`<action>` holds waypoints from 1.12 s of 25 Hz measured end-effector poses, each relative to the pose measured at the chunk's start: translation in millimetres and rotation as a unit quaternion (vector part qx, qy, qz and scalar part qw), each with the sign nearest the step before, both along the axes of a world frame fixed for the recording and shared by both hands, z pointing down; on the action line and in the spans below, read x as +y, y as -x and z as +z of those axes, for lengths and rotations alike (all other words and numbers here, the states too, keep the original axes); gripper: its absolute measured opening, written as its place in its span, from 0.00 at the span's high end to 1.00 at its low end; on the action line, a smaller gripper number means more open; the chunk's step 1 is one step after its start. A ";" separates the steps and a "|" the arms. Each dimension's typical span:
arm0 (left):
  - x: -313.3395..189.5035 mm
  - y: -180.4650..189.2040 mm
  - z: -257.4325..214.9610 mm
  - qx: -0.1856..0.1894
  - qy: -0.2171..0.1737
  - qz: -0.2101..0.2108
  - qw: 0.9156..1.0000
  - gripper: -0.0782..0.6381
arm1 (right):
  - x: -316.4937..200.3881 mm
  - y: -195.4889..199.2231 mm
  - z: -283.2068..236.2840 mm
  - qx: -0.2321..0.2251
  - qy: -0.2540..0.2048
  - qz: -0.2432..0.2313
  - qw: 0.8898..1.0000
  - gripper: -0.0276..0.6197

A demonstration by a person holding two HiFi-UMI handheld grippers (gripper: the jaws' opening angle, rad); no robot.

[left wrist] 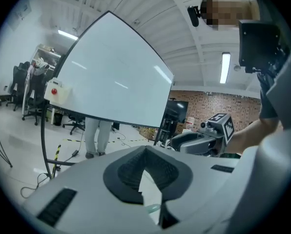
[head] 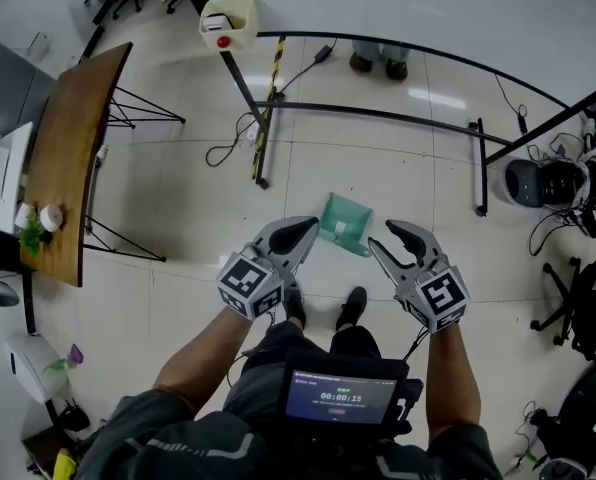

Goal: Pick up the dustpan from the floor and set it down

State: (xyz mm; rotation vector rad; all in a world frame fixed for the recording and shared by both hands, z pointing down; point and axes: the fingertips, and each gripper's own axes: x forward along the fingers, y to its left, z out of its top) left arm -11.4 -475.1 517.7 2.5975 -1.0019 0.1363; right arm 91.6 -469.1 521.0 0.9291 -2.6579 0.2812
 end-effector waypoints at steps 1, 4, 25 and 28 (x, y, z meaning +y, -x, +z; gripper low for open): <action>5.3 3.9 -24.5 0.002 -0.010 -0.004 1.000 0.85 | 5.9 0.8 -29.9 -0.009 -0.012 0.003 1.000 0.68; 22.4 14.4 -98.0 0.009 -0.048 -0.011 0.999 0.86 | 24.0 6.5 -113.7 -0.041 -0.052 0.009 0.998 0.68; 119.3 -13.6 -287.0 0.029 -0.170 0.015 0.985 0.85 | 103.2 -27.8 -282.6 -0.079 -0.152 0.055 0.984 0.91; 120.0 -29.1 -289.1 0.033 -0.165 0.005 0.986 0.85 | 102.9 -40.4 -284.0 -0.082 -0.150 0.051 0.984 0.91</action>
